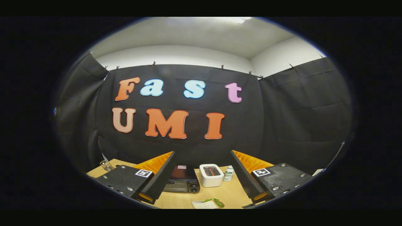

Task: Open the toaster oven, put the food inside, and close the toaster oven door.

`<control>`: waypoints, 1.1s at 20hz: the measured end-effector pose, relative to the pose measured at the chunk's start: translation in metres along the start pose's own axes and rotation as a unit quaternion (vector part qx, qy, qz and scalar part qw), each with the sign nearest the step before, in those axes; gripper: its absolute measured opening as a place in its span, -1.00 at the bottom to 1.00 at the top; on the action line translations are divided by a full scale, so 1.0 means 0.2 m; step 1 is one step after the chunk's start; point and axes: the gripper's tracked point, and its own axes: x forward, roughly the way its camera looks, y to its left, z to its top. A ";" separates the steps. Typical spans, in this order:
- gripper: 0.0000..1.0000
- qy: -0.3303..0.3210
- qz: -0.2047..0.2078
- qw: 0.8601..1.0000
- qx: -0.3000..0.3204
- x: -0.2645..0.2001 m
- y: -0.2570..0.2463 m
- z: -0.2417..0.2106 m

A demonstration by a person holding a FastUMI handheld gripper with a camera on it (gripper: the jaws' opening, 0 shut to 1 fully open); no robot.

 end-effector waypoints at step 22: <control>1.00 0.175 0.103 0.979 0.005 0.63 0.92 -1.22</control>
